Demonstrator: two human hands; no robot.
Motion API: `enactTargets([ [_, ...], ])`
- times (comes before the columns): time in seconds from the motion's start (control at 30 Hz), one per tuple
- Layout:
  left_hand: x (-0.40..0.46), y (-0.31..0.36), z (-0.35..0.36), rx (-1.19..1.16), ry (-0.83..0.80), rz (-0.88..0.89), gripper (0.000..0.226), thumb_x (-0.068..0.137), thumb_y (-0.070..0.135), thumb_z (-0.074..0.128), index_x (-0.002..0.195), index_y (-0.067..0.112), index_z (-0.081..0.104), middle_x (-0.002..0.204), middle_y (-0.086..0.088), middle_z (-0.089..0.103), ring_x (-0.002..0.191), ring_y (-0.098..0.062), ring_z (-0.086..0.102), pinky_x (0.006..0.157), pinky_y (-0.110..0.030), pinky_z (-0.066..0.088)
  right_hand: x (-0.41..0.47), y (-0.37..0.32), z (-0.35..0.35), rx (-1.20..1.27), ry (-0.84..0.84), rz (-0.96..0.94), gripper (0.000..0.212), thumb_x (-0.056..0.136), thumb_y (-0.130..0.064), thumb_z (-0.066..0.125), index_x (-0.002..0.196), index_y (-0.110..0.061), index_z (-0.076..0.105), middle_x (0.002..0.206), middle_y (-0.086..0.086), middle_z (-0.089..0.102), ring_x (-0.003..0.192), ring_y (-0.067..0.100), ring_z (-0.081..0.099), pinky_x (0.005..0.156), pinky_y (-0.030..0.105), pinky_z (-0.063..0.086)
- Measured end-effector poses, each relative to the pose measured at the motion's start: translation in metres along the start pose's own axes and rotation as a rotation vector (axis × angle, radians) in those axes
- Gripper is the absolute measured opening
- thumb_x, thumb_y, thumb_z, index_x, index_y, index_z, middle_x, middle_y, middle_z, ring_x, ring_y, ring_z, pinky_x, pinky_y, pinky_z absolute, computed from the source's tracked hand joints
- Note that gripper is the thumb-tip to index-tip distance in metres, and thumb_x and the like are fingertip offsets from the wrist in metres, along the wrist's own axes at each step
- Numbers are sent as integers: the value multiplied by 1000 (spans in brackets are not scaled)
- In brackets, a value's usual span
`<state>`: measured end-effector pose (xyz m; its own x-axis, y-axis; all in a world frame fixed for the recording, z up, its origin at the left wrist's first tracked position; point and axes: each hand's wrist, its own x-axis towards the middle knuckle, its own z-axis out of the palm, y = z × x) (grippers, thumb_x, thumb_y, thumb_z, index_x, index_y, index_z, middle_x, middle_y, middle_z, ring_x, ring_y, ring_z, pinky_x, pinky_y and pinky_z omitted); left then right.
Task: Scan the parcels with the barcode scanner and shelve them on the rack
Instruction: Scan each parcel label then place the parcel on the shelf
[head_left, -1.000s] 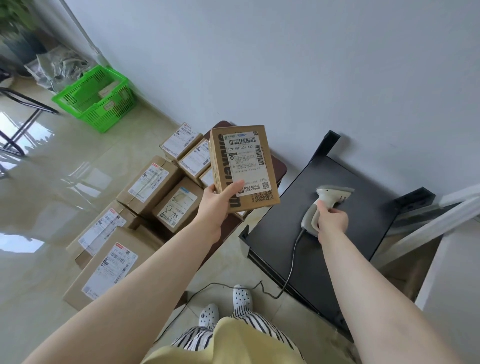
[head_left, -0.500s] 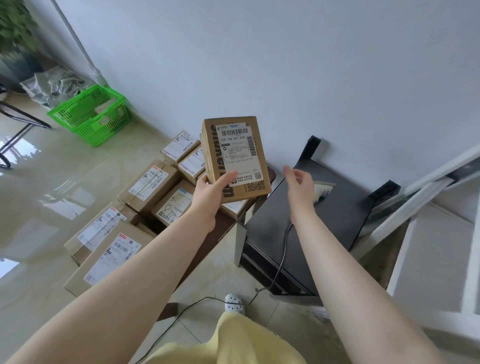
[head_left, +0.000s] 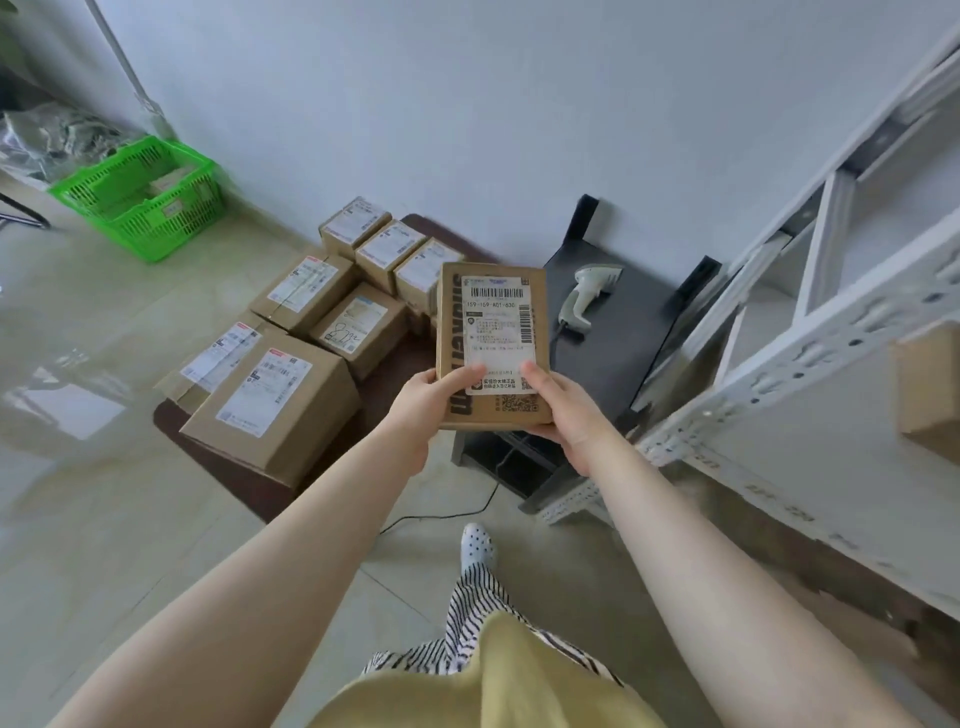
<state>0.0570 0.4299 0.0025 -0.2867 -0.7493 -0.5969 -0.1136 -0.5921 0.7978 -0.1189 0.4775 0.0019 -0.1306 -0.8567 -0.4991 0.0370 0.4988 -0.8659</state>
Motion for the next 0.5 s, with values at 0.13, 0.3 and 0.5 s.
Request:
enactTargets([
  [0.13,-26,-30,20,1,-66,-100,44,83,47,77,118,22,70,102,3,79,102,-17,71,82,-29,50,-40,38,-14,7,79,83,52,89,-63,57,122,-24,66,112,-2,75,109,17,67,95,39,54],
  [0.3,-50,-53,59,77,-184,-168,36,86,43,75,112,20,69,97,2,79,93,-13,71,76,-26,49,-82,73,-55,74,81,172,62,73,-63,73,118,-20,65,109,6,76,111,27,67,101,51,52],
  [0.5,-59,-78,109,307,-361,-302,53,84,52,73,123,18,64,113,-4,74,112,-22,65,111,-42,44,-127,106,-118,51,36,251,61,68,-53,72,119,-21,63,117,11,72,113,31,66,97,55,53],
])
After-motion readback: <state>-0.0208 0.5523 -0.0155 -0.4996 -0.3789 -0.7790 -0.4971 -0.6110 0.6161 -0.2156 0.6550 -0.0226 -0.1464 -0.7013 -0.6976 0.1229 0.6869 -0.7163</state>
